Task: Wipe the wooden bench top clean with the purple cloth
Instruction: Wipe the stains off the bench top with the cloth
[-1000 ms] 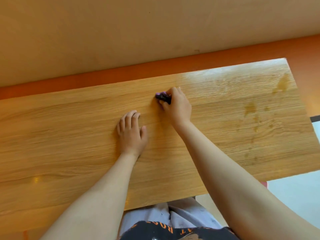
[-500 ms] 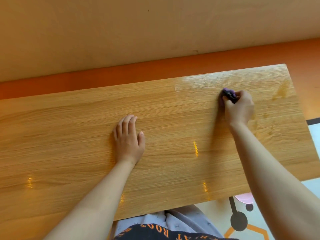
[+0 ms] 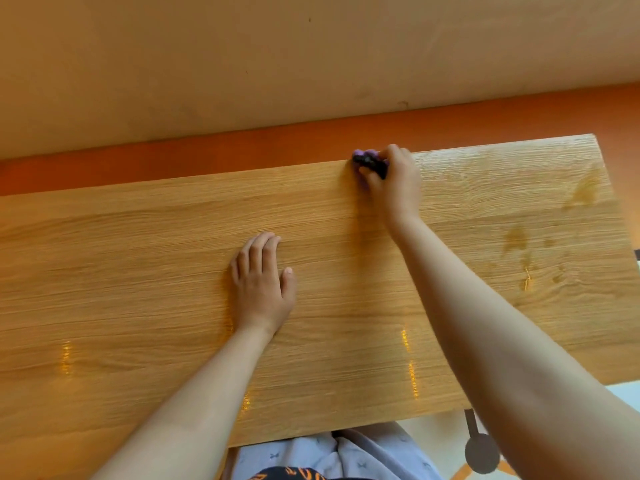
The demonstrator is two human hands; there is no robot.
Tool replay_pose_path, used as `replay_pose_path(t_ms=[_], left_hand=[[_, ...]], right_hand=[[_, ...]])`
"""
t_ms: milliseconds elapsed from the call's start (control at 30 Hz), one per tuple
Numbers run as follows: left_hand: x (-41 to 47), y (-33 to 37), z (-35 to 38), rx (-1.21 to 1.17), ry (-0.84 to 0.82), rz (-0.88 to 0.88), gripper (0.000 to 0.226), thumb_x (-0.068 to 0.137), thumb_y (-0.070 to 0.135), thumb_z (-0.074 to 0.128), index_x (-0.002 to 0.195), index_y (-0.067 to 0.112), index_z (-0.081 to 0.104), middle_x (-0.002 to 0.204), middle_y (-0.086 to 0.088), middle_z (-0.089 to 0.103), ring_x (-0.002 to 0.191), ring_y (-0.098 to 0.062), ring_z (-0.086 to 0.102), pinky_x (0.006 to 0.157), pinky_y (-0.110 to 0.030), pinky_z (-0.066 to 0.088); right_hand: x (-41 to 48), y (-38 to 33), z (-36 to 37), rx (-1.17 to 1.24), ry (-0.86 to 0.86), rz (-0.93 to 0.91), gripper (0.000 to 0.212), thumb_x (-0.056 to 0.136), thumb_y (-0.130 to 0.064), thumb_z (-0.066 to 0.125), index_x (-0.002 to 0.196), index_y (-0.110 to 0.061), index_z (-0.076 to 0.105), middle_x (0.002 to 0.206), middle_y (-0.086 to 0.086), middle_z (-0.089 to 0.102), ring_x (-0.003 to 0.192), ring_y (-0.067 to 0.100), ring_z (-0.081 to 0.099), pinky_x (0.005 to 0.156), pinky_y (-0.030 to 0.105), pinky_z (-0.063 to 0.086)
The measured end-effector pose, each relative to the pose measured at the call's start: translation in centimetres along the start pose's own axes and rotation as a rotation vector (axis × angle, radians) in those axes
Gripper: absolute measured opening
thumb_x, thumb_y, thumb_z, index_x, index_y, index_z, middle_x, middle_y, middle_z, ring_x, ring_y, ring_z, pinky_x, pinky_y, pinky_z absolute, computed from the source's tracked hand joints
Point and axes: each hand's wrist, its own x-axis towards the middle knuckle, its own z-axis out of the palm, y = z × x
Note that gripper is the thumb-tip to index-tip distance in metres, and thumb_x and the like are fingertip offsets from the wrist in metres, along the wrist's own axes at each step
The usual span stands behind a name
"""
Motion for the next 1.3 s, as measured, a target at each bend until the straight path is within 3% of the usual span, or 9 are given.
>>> replay_pose_path(t_ms=[200, 367, 700, 1133, 1300], left_hand=[[0.1, -0.1, 0.1, -0.012, 0.010, 0.003, 0.051, 0.084, 0.030, 0.042, 0.130, 0.010, 0.049, 0.137, -0.008, 0.048, 0.130, -0.027, 0.038, 0.108, -0.046, 0.028], [0.1, -0.1, 0.1, -0.014, 0.014, 0.005, 0.051, 0.084, 0.030, 0.043, 0.130, 0.009, 0.049, 0.137, -0.008, 0.048, 0.130, -0.027, 0.038, 0.107, -0.046, 0.029], [0.1, 0.0, 0.1, 0.019, -0.001, 0.000, 0.052, 0.085, 0.031, 0.041, 0.132, 0.010, 0.047, 0.138, -0.008, 0.046, 0.131, -0.026, 0.035, 0.110, -0.044, 0.025], [0.0, 0.1, 0.0, 0.017, -0.003, -0.003, 0.050, 0.085, 0.031, 0.042, 0.130, 0.010, 0.048, 0.137, -0.008, 0.046, 0.130, -0.028, 0.037, 0.108, -0.046, 0.026], [0.0, 0.1, 0.0, 0.009, 0.009, -0.004, 0.051, 0.084, 0.031, 0.042, 0.130, 0.010, 0.048, 0.137, -0.009, 0.047, 0.129, -0.028, 0.038, 0.107, -0.045, 0.026]], right_hand=[[2.6, 7.4, -7.0, -0.079, 0.220, 0.225, 0.023, 0.084, -0.019, 0.064, 0.102, -0.006, 0.061, 0.108, 0.014, 0.063, 0.101, 0.029, 0.057, 0.081, 0.028, 0.038], [2.9, 8.8, -8.5, -0.156, 0.285, 0.379, 0.028, 0.085, -0.025, 0.064, 0.107, -0.007, 0.060, 0.113, 0.014, 0.060, 0.105, 0.029, 0.056, 0.085, 0.030, 0.038], [1.0, 0.3, 0.4, 0.008, 0.045, 0.055, 0.018, 0.084, -0.016, 0.065, 0.100, -0.010, 0.060, 0.103, 0.007, 0.058, 0.092, 0.020, 0.053, 0.076, 0.027, 0.041], [5.6, 11.4, -10.3, -0.108, 0.231, 0.327, 0.029, 0.086, -0.028, 0.065, 0.108, -0.010, 0.061, 0.112, 0.012, 0.065, 0.104, 0.026, 0.060, 0.082, 0.027, 0.040], [7.0, 12.4, -12.1, -0.136, 0.151, 0.292, 0.028, 0.083, -0.023, 0.066, 0.110, -0.015, 0.064, 0.113, 0.008, 0.066, 0.107, 0.024, 0.060, 0.088, 0.029, 0.044]])
